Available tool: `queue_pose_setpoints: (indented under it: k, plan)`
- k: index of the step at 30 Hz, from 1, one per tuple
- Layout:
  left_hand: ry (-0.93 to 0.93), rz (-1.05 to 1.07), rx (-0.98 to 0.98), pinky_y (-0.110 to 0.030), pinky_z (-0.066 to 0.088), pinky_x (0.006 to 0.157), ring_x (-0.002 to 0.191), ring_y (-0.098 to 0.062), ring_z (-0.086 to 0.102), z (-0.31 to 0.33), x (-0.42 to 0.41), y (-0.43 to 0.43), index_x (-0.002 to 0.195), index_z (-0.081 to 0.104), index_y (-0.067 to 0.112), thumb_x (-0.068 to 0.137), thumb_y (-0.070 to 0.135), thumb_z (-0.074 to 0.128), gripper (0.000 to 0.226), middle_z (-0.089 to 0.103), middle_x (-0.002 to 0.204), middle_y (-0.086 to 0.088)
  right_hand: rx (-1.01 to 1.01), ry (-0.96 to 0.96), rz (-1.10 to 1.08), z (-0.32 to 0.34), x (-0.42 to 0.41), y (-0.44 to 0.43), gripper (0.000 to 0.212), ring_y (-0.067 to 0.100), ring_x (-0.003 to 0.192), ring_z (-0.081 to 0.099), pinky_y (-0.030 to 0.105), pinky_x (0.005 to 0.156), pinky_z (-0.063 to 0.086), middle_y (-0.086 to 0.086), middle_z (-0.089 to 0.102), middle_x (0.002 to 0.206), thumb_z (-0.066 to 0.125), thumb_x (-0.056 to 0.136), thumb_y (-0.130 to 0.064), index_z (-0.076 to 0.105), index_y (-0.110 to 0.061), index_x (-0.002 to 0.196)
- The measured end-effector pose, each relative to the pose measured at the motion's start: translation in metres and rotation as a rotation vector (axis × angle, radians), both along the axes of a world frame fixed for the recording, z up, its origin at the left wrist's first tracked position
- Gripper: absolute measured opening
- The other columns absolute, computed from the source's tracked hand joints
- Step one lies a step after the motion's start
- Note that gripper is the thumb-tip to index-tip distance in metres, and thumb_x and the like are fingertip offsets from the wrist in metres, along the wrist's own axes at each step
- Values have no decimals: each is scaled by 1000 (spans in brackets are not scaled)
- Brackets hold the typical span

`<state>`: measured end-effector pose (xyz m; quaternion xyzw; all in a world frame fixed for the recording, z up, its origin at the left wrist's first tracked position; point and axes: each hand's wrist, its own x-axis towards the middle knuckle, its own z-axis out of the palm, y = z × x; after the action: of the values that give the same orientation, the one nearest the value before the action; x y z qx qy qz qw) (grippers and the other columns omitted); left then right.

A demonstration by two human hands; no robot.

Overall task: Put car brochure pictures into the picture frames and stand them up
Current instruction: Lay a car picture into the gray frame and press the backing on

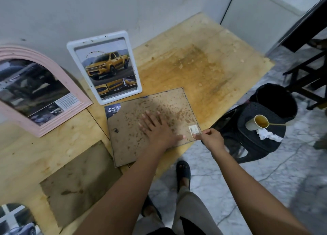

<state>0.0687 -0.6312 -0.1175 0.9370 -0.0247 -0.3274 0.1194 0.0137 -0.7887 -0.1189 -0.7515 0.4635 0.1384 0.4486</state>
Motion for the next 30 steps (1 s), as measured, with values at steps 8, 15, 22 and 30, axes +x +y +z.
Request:
queue_pose_setpoints:
  k: [8,15,22,30]
  plan:
    - [11,7,7,-64,-24,98,124,-47,-43,0,0,-2,142,-27,8,72,77,51,126,-44,137,-28,-20,-4,-30,-2,1,5,29,23,86,55,48,98,40,-7,54,75,76,71,-26,50,-17,77]
    - [5,0,4,-64,-20,102,128,-46,-39,3,-1,-1,145,-23,10,69,79,52,127,-40,141,-27,-201,-36,119,3,-3,11,29,24,98,55,46,93,41,-6,55,82,76,71,-30,50,-23,82]
    - [-108,29,-118,-54,0,116,143,-34,-13,9,12,35,150,5,27,90,59,43,79,-13,157,-11,-365,-329,860,5,13,29,62,24,137,23,34,109,31,6,28,147,61,82,-15,38,-15,140]
    - [-68,-162,-3,-51,-12,113,135,-34,-35,-1,15,66,145,-23,26,95,58,26,77,-39,146,-10,-490,-157,1195,-20,25,40,72,21,132,-36,36,112,-18,3,-32,149,10,91,-53,-14,-17,148]
